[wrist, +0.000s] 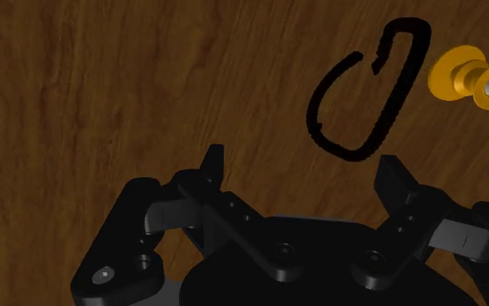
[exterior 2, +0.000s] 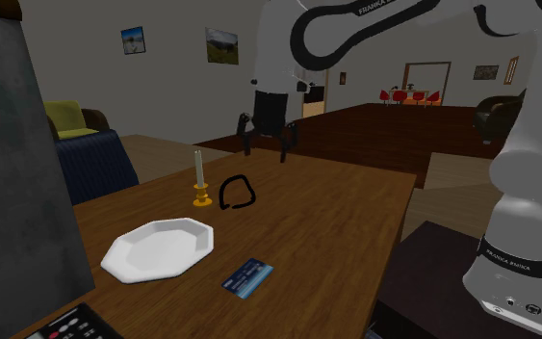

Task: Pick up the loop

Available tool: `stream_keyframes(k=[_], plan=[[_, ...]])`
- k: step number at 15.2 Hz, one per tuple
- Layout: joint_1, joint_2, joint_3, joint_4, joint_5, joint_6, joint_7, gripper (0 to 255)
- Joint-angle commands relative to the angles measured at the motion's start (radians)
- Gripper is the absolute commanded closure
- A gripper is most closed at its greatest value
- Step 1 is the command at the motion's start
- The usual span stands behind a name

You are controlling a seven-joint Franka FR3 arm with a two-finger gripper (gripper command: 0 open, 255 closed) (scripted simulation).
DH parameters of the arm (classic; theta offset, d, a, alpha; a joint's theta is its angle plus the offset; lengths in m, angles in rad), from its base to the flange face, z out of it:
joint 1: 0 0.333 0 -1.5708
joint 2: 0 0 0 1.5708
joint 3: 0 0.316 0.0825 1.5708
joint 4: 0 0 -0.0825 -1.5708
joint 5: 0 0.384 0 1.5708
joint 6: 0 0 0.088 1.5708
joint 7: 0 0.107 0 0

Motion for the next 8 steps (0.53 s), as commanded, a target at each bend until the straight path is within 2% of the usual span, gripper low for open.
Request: stream_keyframes(k=[1, 4, 5, 8], plan=[[0.038, 0.138, 0.0, 0.086, -0.133, -0.003, 0.151, 0], [0.148, 0.292, -0.065, 0.22, -0.256, -0.026, 0.304, 0], [0.168, 0.313, -0.08, 0.242, -0.269, -0.03, 0.322, 0], [0.173, 0.325, -0.09, 0.216, -0.282, 0.004, 0.331, 0]])
